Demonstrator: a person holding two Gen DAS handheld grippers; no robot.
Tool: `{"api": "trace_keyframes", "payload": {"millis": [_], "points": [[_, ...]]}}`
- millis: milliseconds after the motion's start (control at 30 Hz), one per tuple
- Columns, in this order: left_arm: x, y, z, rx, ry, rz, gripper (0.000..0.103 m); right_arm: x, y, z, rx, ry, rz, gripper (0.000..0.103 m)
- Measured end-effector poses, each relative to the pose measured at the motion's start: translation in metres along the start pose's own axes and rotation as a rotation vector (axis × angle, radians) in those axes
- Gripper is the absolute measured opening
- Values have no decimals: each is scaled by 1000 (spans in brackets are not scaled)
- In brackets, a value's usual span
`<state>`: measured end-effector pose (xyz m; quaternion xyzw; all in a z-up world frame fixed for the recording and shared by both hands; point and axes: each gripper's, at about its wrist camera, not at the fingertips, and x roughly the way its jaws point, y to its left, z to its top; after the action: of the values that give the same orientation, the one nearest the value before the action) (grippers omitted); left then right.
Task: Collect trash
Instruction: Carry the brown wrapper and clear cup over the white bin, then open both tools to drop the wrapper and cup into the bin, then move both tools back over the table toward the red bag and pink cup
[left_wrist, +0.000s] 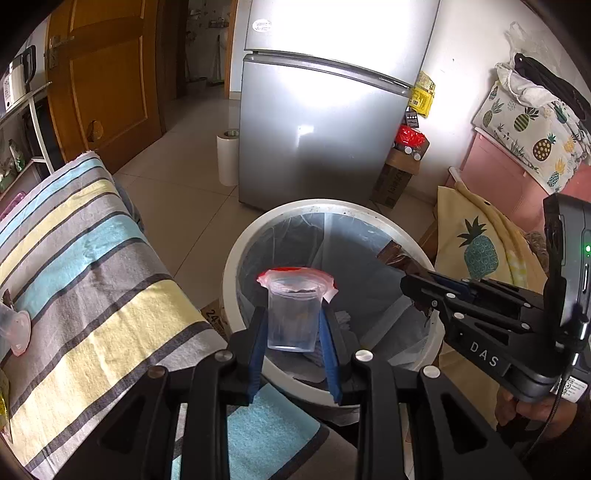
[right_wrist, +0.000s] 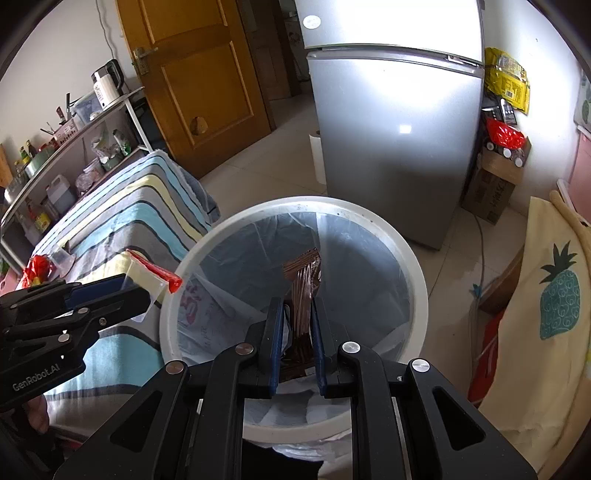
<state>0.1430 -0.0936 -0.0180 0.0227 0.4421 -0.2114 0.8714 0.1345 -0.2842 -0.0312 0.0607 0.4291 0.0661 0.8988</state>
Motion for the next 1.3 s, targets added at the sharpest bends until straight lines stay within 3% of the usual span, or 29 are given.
{"api": "trace_keyframes", "payload": {"millis": [300, 367, 533, 667, 1100, 1300], "points": [[6, 5, 3, -23, 17, -3, 30, 12, -1, -3, -15, 35, -39, 16], [6, 6, 3, -25, 18, 4, 35, 14, -1, -4, -16, 38, -45, 17], [3, 8, 1, -35, 12, 7, 48, 13, -1, -6, -4, 36, -43, 41], [-1, 13, 0, -52, 4, 9, 55, 9, 4, -5, -13, 25, -42, 42], [-29, 32, -8, -94, -51, 32, 58, -7, 26, -4, -34, -16, -42, 43], [-42, 40, -13, -101, -79, 77, 59, -13, 37, -2, -44, -33, -36, 43]]}}
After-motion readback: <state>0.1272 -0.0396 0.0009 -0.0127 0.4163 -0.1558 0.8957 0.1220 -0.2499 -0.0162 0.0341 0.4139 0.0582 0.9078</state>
